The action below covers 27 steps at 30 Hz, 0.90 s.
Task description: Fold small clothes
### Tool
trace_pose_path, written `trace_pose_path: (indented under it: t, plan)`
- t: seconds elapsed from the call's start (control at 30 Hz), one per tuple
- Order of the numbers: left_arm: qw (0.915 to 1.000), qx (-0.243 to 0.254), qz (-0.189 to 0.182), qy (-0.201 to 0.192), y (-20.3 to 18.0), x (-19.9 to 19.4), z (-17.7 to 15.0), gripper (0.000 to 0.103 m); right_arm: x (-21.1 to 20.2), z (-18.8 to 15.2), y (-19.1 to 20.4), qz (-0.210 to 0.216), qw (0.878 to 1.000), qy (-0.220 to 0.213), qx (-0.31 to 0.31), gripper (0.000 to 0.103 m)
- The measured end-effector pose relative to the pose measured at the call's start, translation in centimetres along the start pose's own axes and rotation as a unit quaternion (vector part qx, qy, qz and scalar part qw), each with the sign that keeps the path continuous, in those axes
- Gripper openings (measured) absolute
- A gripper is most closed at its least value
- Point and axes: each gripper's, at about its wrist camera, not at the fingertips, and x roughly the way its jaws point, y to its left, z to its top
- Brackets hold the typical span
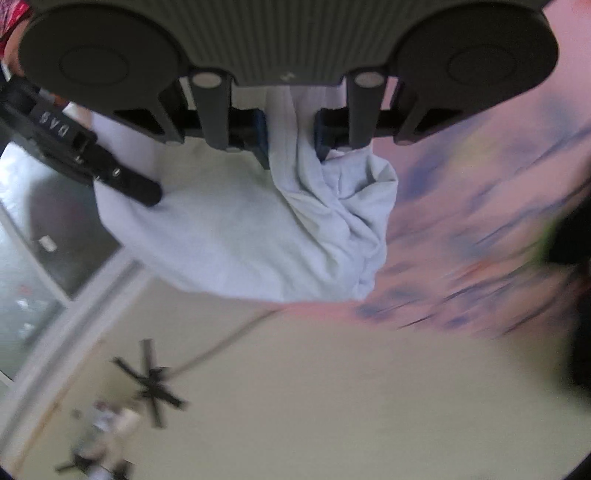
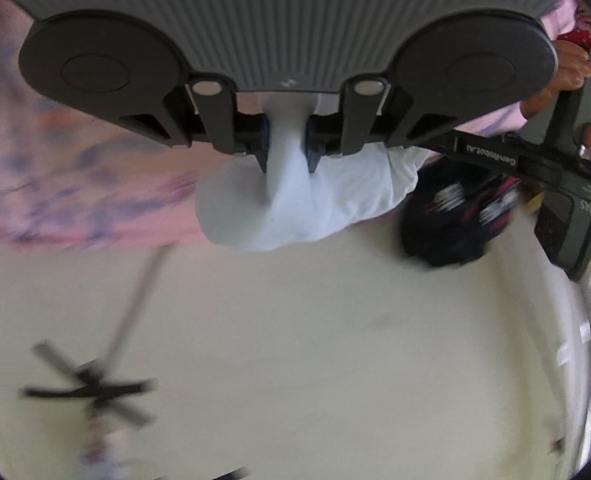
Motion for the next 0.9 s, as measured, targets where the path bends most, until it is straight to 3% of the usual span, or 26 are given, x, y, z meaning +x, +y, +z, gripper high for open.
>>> trace_pose_path:
  t: [0.13,0.23,0.27,0.3,0.33,0.37,0.47,0.63,0.9]
  plan:
    - [0.9980,0.043,-0.045,-0.002,-7.3,7.9,5.7,0.022,0.0,2.9,-7.6,-0.094,0.995,-0.030,0.004,0.011]
    - [0.9979,0.059,-0.025,0.005,-10.9,14.6,7.4,0.026,1.8,3.6,-13.4,-0.147,0.989,-0.021,0.013,0.014]
    - [0.9980,0.062,-0.006,0.013,-11.4,16.4,7.4,0.026,2.7,3.4,-15.0,-0.167,0.986,-0.005,0.016,0.021]
    - [0.9975,0.062,0.022,0.027,-11.7,18.5,7.2,0.026,3.6,3.0,-16.4,-0.191,0.981,0.015,0.025,0.044]
    - [0.9969,0.059,0.035,0.037,-11.7,19.8,6.7,0.026,4.1,2.3,-17.6,-0.206,0.977,0.028,0.038,0.056]
    - [0.9969,0.056,0.036,0.041,-11.7,20.3,6.2,0.029,4.1,1.6,-18.3,-0.209,0.976,0.027,0.048,0.057]
    - [0.9950,0.070,0.056,0.044,-11.4,20.7,4.0,0.046,2.7,-0.5,-19.1,-0.193,0.978,0.010,0.076,0.056]
    - [0.9892,0.113,0.087,0.032,-12.4,17.9,0.0,0.050,-1.5,-2.6,-17.6,-0.169,0.976,-0.031,0.134,0.057]
    - [0.9842,0.121,0.129,0.009,-11.1,12.3,-4.4,0.068,-5.8,-6.6,-12.1,-0.117,0.981,-0.017,0.151,0.058]
